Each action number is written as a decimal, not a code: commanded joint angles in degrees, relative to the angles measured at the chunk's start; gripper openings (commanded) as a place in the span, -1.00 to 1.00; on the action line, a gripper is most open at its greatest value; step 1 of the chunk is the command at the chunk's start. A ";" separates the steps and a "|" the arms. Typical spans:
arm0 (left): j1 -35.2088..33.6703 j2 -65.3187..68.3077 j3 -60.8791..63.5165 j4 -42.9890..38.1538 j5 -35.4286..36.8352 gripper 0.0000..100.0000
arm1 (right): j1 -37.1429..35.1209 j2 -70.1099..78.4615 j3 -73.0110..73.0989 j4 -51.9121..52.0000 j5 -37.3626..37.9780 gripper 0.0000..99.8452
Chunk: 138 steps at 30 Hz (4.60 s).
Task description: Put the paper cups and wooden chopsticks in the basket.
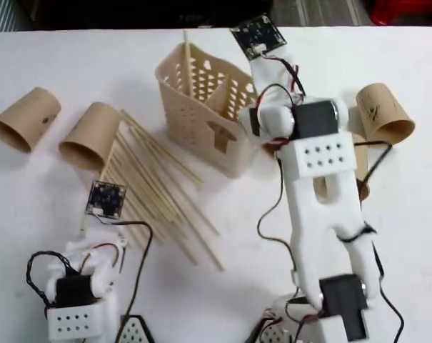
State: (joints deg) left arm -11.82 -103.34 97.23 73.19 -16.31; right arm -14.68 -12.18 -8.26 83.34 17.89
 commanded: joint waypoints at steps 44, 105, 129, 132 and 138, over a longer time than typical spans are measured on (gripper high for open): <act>-0.66 -0.48 -0.44 -0.18 -0.44 -0.95 | 19.82 8.48 34.90 -53.49 11.25 -0.96; -0.75 -0.48 -0.35 -0.18 -0.44 -0.95 | 1.80 -8.57 -1.76 -23.60 -7.12 -0.96; -0.92 -0.57 -1.14 -0.26 -0.53 -0.95 | 3.91 -6.20 -2.90 -5.05 -9.41 -0.51; -5.93 -0.57 -4.66 -0.26 -0.53 -0.95 | 3.82 -8.84 -2.64 1.54 -9.32 -0.51; -14.37 -0.57 -12.92 -5.54 -0.53 -0.95 | 3.82 -12.53 1.93 10.95 -9.32 -0.51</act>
State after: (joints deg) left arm -22.20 -103.16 91.69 72.40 -16.31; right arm -11.52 -21.41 -7.56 91.69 8.66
